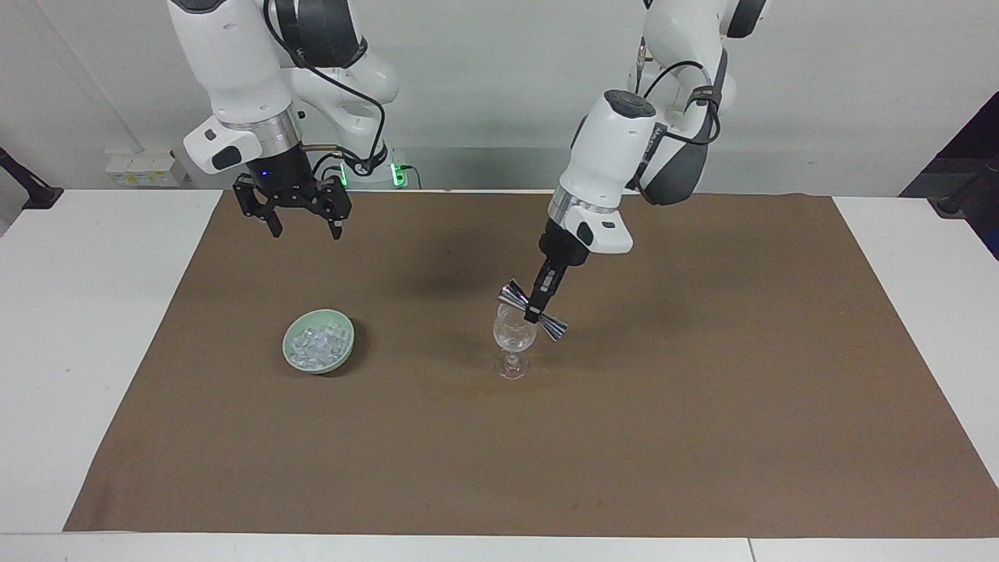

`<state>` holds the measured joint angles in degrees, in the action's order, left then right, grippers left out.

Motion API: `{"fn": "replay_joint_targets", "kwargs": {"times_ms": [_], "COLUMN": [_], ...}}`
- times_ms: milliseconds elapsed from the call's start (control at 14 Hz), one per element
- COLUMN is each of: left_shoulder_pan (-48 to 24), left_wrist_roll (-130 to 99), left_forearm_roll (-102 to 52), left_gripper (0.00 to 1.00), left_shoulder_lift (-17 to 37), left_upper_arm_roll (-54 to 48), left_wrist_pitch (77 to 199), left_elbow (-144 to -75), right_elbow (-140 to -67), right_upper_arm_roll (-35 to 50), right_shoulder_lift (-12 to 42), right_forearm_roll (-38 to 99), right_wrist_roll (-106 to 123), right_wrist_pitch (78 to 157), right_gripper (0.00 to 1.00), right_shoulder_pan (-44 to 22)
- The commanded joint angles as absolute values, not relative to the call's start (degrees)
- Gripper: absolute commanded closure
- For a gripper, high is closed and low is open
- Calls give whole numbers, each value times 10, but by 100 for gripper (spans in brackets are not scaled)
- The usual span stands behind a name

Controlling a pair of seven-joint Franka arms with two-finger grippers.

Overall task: Pour wine and add ice with both arms
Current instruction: 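Turn the dark cup upright and draw it back from the glass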

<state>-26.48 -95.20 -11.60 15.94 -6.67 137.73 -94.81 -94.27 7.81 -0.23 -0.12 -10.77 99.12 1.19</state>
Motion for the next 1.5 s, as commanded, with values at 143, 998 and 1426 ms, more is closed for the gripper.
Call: {"fn": "replay_joint_targets", "kwargs": {"times_ms": [143, 998, 1426], "left_shoulder_pan": [-186, 10, 66], "left_wrist_roll": [-964, -960, -913], "left_forearm_roll": [-283, -591, -673], "left_gripper": [100, 100, 100], "left_shoulder_lift": [156, 172, 174], "left_upper_arm_roll": [-67, -68, -68], "left_wrist_pitch": [1352, 1340, 1339], "left_elbow": [-947, -993, -1064], "right_elbow": [-943, -943, -942], "right_upper_arm_roll": [83, 83, 83], "right_shoulder_lift": [-6, -6, -6], "right_forearm_roll": [12, 12, 12], "right_wrist_roll": [-95, -95, -95], "right_wrist_pitch": [989, 989, 989], "right_gripper": [0, 0, 0], "right_shoulder_pan": [24, 24, 24]}}
